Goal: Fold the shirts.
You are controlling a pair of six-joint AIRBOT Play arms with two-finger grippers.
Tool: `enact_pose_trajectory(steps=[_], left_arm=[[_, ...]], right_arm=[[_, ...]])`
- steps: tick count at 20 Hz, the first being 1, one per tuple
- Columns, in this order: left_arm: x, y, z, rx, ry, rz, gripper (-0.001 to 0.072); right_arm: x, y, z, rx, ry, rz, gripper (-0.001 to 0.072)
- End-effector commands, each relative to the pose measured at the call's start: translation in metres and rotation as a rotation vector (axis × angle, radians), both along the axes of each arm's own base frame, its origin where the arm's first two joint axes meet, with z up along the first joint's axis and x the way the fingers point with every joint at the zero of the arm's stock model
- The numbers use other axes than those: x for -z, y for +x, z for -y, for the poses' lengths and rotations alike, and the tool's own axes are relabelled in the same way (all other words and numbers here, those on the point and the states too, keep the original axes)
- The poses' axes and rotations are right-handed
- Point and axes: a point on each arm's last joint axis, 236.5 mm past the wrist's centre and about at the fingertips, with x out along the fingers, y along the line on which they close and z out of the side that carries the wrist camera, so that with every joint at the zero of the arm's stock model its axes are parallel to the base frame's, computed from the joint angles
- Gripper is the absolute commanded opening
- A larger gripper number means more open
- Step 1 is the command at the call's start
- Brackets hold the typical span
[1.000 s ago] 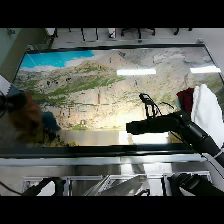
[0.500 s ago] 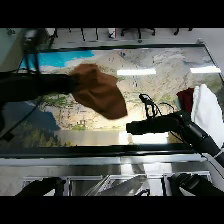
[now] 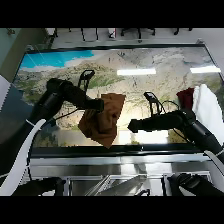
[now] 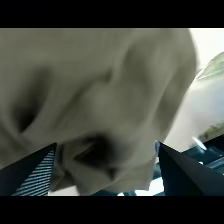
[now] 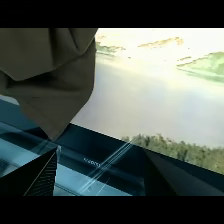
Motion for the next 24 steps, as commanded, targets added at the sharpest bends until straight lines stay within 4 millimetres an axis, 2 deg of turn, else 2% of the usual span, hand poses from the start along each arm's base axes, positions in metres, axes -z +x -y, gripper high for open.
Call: enact_pose_trajectory(steps=[1, 3, 5, 7, 9, 12, 14, 15, 16, 20, 21, 22, 23, 24], left_arm=[[-0.003, -0.002, -0.077, -0.071, 0.143, -0.091, 0.0696], [0.005, -0.014, -0.117, -0.172, 0.133, -0.111, 0.0696], [0.037, -0.041, -0.142, -0.262, 0.093, -0.146, 0.0696], [0.075, -0.065, -0.140, -0.337, -0.006, -0.164, 0.0695], [0.106, -0.074, -0.126, -0.405, -0.149, -0.152, 0.0695], [0.135, -0.075, -0.107, -0.454, -0.263, -0.166, 0.0694], [0.151, -0.079, -0.100, -0.446, -0.260, -0.211, 0.0686], [0.158, -0.079, -0.094, -0.430, -0.251, -0.235, 0.0538], [0.161, -0.078, -0.089, -0.413, -0.245, -0.248, 0.0419], [0.162, -0.061, -0.072, -0.355, -0.235, -0.240, 0.0376], [0.160, -0.056, -0.071, -0.355, -0.237, -0.229, 0.0292], [0.158, -0.050, -0.072, -0.360, -0.239, -0.212, 0.0192], [0.155, -0.044, -0.075, -0.370, -0.244, -0.195, 0.0060], [0.152, -0.038, -0.077, -0.380, -0.249, -0.184, 0.0013]], right_arm=[[0.004, 0.000, 0.021, 0.029, -0.023, -0.043, 0.0576], [0.010, -0.004, 0.019, 0.008, -0.030, -0.046, 0.0575], [0.026, -0.004, 0.007, 0.007, -0.018, -0.035, 0.0574], [0.042, -0.004, -0.022, -0.026, 0.049, -0.045, 0.0575], [0.061, 0.000, -0.052, -0.045, 0.108, -0.062, 0.0575], [0.092, 0.005, -0.078, -0.074, 0.101, -0.117, 0.0575], [0.107, 0.007, -0.091, -0.096, 0.087, -0.146, 0.0575], [0.113, 0.009, -0.096, -0.101, 0.084, -0.157, 0.0574], [0.118, 0.011, -0.102, -0.105, 0.084, -0.169, 0.0574], [0.124, 0.022, -0.117, -0.102, 0.099, -0.182, 0.0573], [0.124, 0.025, -0.121, -0.099, 0.107, -0.182, 0.0566], [0.123, 0.028, -0.123, -0.097, 0.111, -0.181, 0.0420], [0.122, 0.031, -0.125, -0.095, 0.116, -0.177, 0.0220], [0.121, 0.034, -0.127, -0.095, 0.120, -0.171, 0.0140]])
